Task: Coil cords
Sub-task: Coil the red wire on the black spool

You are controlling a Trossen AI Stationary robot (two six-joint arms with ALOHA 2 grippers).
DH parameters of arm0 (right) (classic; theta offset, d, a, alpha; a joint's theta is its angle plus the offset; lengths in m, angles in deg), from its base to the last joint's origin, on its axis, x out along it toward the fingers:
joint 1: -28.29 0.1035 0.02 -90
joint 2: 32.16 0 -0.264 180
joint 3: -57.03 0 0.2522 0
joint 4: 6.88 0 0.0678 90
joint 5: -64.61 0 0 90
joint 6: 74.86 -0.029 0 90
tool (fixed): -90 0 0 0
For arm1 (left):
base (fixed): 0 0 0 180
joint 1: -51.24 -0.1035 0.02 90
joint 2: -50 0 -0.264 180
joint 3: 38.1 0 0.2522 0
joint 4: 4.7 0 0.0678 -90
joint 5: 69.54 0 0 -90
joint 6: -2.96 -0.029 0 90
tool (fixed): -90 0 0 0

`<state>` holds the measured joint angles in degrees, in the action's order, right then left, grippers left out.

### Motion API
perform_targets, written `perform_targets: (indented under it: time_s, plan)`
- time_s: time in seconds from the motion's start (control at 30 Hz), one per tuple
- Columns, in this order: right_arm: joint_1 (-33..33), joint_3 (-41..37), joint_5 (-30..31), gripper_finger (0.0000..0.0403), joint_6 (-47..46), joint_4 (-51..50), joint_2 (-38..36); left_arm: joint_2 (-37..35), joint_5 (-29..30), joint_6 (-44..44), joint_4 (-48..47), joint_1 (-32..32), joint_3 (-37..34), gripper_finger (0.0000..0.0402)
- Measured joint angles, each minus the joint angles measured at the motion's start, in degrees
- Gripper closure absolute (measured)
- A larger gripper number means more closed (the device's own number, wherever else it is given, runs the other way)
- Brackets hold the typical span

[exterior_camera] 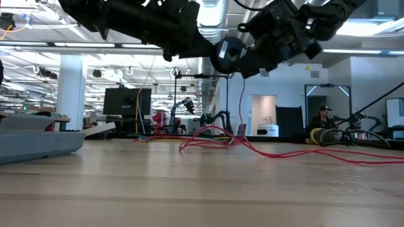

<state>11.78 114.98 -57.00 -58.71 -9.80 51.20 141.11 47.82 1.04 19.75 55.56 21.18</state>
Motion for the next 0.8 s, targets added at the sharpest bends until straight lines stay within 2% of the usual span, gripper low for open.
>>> perform_targets:
  time_s: [0.17, 0.23, 0.4, 0.47, 0.53, 0.6, 0.67, 0.8]
  plan:
    - [0.03, 0.0, 25.25, 0.0306, -7.23, -6.03, -5.58, -0.04, 9.65, -0.01, -1.7, 0.53, 0.02, 0.0401]
    - [-0.17, 0.0, 29.33, 0.0307, -7.86, -8.76, -7.85, -0.01, 10.84, 0.07, -2.1, 0.87, 0.0, 0.0401]
    - [0.62, -0.11, 30.61, 0.0323, -11.95, -14.51, -13.64, 0.0, 14.81, 1.85, -1.46, 0.76, 0.0, 0.0401]
    - [2.18, -1.16, 35.66, 0.0341, -12.67, -15.02, -15.68, 0.0, 17.45, 2.76, -1.33, 0.81, 0.0, 0.0401]
    - [4.34, -3.66, 43.73, 0.0368, -13.18, -14.18, -17.67, 0.0, 19.45, 4.22, -1.45, 0.87, 0.0, 0.0401]
    - [6.45, -7.22, 49.92, 0.0392, -13.83, -10.7, -19.14, 0.0, 20.58, 5.27, -1.45, 0.83, 0.0, 0.0401]
    - [8.04, -11.88, 53.36, 0.0395, -15.9, -3.83, -20.13, 0.0, 21.05, 6.75, -1.42, 0.77, 0.0, 0.0401]
    - [10.55, -23.89, 54.68, 0.0399, -15.89, 25.04, -17.76, 0.0, 22.69, 10.92, -1.49, 0.83, -0.02, 0.0401]
